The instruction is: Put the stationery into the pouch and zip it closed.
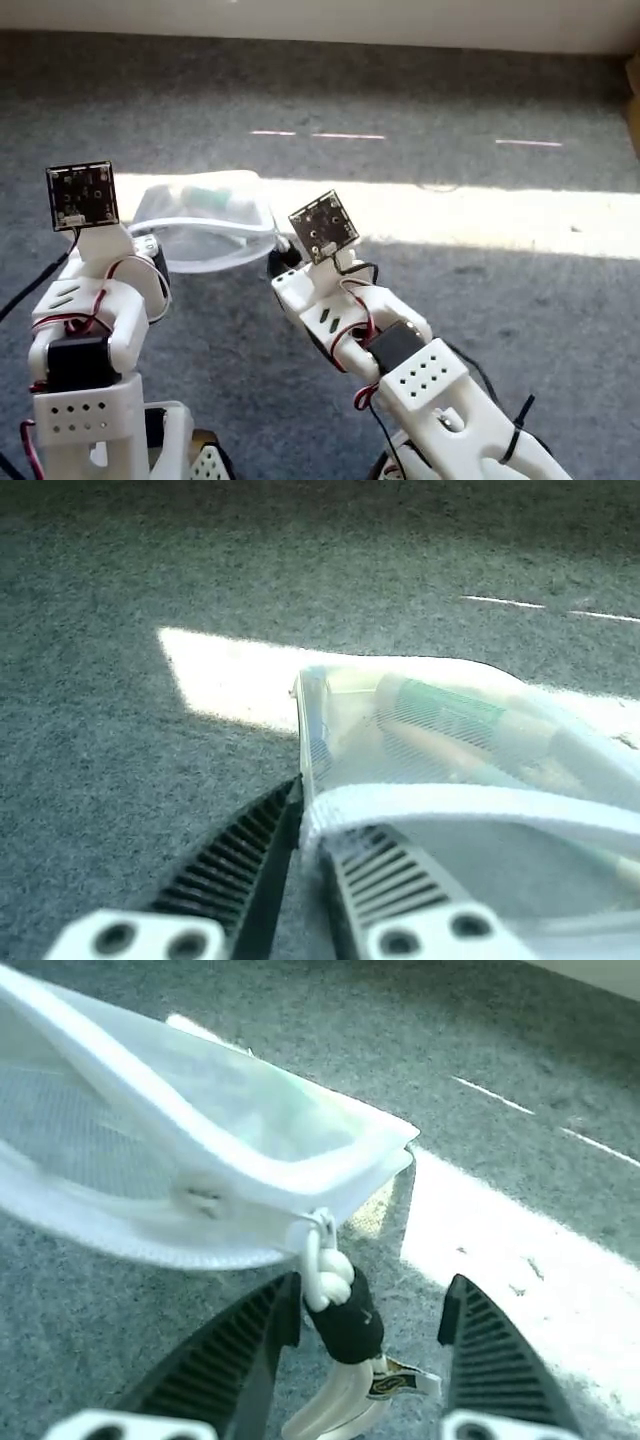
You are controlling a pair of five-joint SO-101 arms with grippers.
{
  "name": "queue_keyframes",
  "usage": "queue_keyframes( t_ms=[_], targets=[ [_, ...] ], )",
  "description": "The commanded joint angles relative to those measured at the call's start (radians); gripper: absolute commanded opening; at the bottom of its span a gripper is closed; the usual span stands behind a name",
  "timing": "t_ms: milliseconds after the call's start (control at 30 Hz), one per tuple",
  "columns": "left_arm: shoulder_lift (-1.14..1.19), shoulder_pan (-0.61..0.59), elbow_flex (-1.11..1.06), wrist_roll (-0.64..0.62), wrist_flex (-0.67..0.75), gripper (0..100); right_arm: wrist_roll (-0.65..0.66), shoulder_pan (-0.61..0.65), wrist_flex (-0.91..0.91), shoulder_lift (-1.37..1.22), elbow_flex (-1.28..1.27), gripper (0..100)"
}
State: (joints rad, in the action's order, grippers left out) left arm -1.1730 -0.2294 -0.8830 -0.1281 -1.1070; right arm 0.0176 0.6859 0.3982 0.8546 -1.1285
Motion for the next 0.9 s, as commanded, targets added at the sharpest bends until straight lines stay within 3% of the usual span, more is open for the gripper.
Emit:
queue_keyframes(
  t_ms=[0,267,767,867],
  targets=[
    [-0.015,0.016,0.013,0.008,0.015,1,0.02,-0.001,-0.022,-0.004,0.05,20.5],
    [-0.015,0.016,0.013,0.008,0.015,1,0.023,-0.004,-0.024,-0.147,0.059,20.3],
    [-0.015,0.016,0.013,0.008,0.015,1,0.018,-0.002,-0.025,-0.036,0.056,20.2],
    [-0.015,0.016,0.013,0.008,0.015,1,0.018,-0.002,-0.104,-0.045,0.051,20.2]
  ],
)
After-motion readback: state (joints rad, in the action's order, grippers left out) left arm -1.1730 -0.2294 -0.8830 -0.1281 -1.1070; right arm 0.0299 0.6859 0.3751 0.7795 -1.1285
